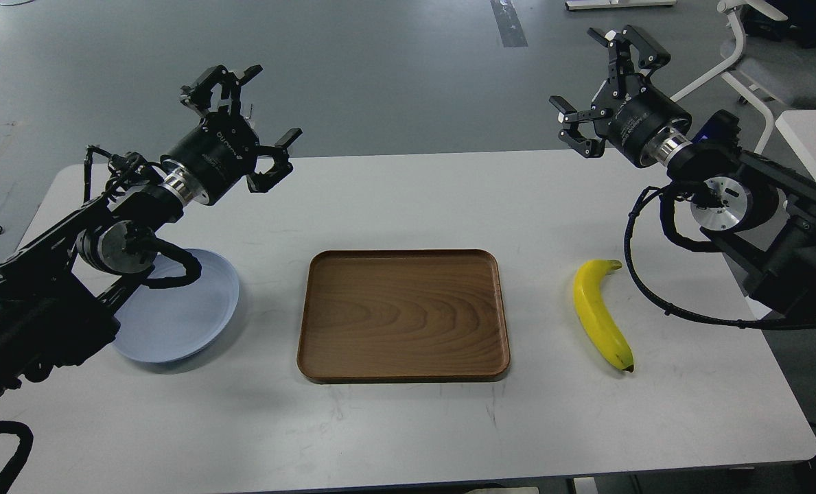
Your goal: Place banana on plate with both arms
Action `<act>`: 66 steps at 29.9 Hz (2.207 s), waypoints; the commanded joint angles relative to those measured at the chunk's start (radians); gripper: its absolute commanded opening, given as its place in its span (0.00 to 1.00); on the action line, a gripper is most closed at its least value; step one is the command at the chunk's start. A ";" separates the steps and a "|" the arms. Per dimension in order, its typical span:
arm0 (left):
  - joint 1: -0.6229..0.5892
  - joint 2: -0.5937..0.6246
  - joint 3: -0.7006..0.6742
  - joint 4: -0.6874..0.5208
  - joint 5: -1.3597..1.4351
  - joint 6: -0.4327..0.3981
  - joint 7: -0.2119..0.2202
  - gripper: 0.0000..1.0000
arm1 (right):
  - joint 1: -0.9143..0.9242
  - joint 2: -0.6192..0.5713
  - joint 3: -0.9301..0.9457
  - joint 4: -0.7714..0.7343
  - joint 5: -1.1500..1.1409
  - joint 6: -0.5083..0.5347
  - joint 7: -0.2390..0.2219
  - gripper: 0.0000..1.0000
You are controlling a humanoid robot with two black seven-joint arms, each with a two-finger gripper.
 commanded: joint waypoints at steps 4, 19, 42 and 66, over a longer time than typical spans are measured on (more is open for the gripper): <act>0.000 0.003 0.001 0.000 0.002 0.000 0.004 0.98 | 0.000 -0.005 -0.007 0.002 -0.001 0.000 -0.002 1.00; -0.001 0.001 0.009 0.003 0.003 0.002 -0.001 0.98 | 0.000 -0.019 -0.014 0.010 -0.001 -0.002 -0.002 1.00; -0.007 0.254 0.125 -0.147 0.991 0.327 -0.316 0.98 | 0.000 -0.051 -0.015 0.022 -0.004 -0.012 0.012 1.00; 0.203 0.518 0.632 -0.080 1.100 0.744 -0.316 0.98 | -0.022 -0.058 -0.015 0.028 -0.006 -0.028 0.014 1.00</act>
